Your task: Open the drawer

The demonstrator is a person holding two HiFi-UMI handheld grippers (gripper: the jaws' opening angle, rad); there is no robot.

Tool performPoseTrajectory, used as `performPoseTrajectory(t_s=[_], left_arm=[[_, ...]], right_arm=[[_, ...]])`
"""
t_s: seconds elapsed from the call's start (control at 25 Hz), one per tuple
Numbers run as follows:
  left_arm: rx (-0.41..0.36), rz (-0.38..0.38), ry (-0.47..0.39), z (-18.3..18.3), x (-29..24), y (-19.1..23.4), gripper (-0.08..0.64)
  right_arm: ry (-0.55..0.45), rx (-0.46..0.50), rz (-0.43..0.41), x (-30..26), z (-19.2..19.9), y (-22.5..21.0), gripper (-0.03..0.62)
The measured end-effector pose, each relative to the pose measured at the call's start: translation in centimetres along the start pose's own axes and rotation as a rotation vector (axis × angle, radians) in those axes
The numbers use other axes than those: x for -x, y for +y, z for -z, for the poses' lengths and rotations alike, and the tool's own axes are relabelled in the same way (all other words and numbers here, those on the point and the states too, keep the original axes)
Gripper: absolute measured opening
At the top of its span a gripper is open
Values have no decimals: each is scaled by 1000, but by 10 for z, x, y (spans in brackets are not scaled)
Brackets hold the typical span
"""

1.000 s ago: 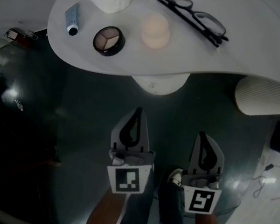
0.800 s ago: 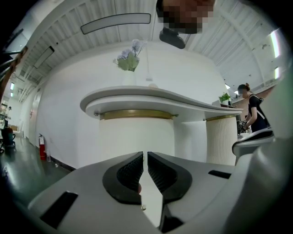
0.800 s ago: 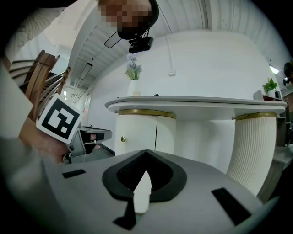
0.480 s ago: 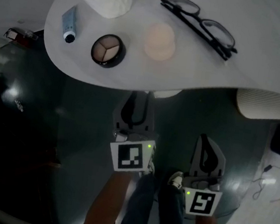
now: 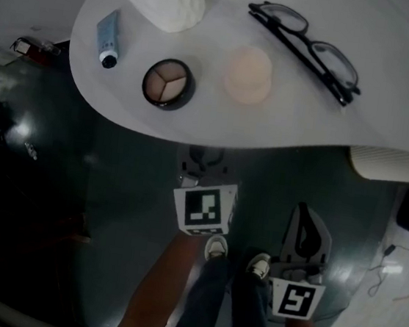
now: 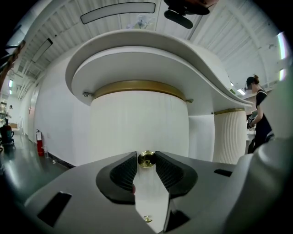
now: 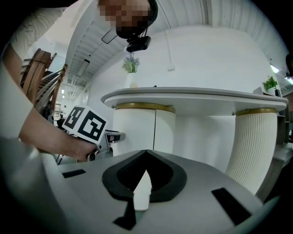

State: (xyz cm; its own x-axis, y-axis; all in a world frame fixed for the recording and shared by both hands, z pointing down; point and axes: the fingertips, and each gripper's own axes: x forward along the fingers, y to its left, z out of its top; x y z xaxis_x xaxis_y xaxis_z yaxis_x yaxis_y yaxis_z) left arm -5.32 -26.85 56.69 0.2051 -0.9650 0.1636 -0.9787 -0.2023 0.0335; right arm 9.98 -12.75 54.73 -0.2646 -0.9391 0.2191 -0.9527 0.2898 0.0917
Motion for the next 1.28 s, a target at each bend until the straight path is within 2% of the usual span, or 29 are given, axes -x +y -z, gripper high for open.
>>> performPoseTrajectory(t_s=[0.56,0.8,0.96,1.28], left_arm=[[-36,-11,-18,1,3,-2,104],[-17,-10,-23,-1,5,-3,103],[18,-33,-43,3,29,-5,101],[-1,-29,-16,19,90,-10,101]], right_arm=[[16,-7,20,7,8,-3,3],[21,-10,28,11,8,-4,3],[20,-5,31,13,8,-6,3],[3,11,28,22,0,-4,3]])
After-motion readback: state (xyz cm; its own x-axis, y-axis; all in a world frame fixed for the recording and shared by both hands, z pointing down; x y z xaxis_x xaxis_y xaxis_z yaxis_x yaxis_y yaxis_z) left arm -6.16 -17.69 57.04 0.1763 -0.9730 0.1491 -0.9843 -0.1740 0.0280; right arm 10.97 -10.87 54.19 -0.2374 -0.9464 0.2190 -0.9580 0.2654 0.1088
